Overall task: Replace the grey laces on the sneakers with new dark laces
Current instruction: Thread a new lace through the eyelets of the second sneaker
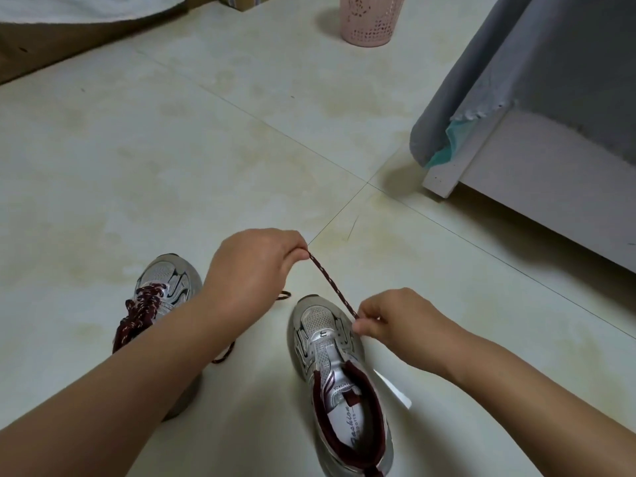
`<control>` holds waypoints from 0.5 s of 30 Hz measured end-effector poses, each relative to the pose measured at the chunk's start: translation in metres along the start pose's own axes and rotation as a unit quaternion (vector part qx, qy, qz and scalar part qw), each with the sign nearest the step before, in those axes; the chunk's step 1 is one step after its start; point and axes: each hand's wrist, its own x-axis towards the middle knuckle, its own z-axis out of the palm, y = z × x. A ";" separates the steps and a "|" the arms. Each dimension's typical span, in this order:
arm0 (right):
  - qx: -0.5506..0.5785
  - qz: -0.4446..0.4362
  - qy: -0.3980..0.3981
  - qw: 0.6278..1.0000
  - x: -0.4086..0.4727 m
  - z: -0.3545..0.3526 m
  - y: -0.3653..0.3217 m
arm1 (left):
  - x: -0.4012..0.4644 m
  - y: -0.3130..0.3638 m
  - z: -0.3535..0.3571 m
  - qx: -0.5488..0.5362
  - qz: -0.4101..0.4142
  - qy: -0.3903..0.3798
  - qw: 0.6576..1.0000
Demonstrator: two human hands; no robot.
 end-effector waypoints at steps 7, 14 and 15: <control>0.152 0.041 -0.022 0.987 0.009 0.015 0.026 | 0.004 0.001 0.005 -0.014 -0.065 0.037 0.997; 0.480 0.114 0.063 0.868 0.025 0.048 0.038 | -0.023 0.007 0.046 0.026 -0.075 0.008 0.997; 0.480 0.116 0.072 0.867 0.028 0.053 0.037 | -0.031 0.012 0.051 0.013 -0.078 -0.040 0.996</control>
